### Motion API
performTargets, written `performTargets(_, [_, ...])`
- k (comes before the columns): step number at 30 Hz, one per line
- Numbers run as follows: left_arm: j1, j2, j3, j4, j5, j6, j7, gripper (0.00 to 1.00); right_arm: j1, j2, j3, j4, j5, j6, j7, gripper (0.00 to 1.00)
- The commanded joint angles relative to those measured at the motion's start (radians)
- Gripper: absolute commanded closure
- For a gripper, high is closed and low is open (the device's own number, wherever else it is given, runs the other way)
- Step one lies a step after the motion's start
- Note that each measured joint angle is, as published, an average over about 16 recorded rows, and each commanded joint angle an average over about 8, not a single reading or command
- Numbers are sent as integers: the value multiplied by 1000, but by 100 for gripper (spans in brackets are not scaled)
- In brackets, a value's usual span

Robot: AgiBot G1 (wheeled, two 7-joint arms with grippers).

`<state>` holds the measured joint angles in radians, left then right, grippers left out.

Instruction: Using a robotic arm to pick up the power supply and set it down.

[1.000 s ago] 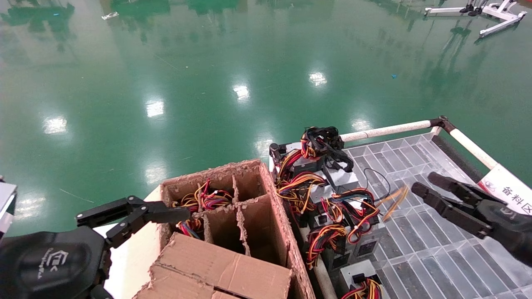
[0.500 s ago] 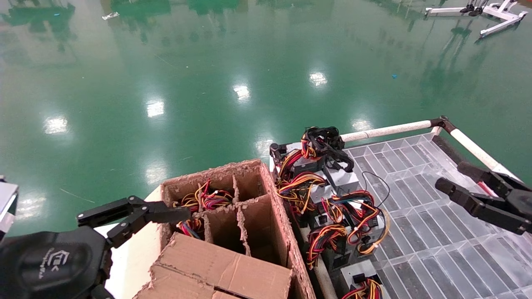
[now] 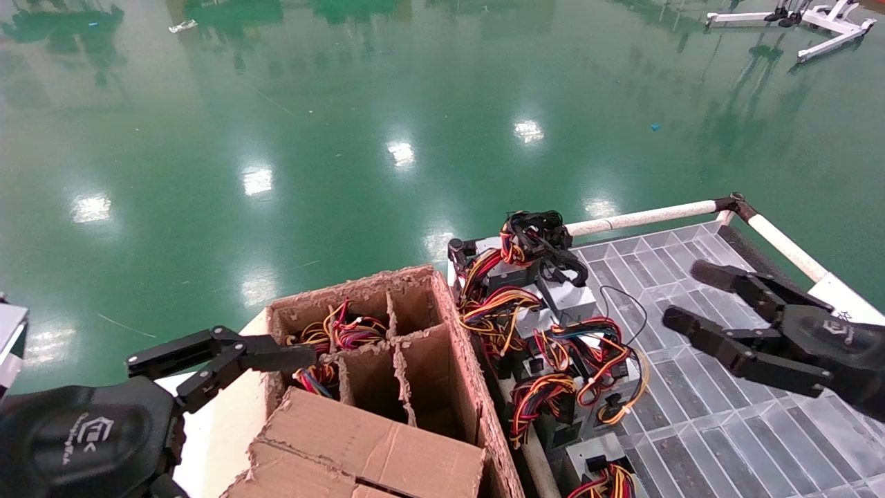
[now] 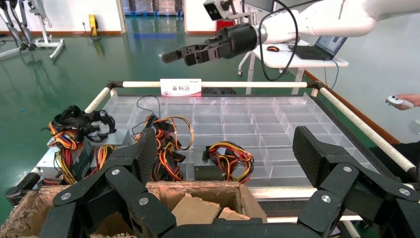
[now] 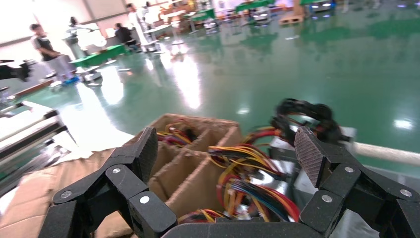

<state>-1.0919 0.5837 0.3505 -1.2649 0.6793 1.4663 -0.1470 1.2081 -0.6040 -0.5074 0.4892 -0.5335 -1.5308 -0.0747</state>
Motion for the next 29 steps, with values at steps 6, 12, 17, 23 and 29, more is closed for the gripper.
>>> performTargets(6, [0, 0, 0, 0, 0, 0, 0, 0, -22, -1, 38, 131, -33, 6, 43, 0])
performTargets(12, [0, 0, 0, 0, 0, 0, 0, 0, -41, -2, 70, 244, -61, 11, 81, 0])
performTargets(17, [0, 0, 0, 0, 0, 0, 0, 0, -57, -3, 97, 339, -84, 15, 112, 0])
performTargets(23, [0, 0, 0, 0, 0, 0, 0, 0, -76, -4, 129, 451, -112, 20, 149, 0])
performTargets(29, [0, 0, 0, 0, 0, 0, 0, 0, -90, -5, 153, 535, -133, 24, 177, 0])
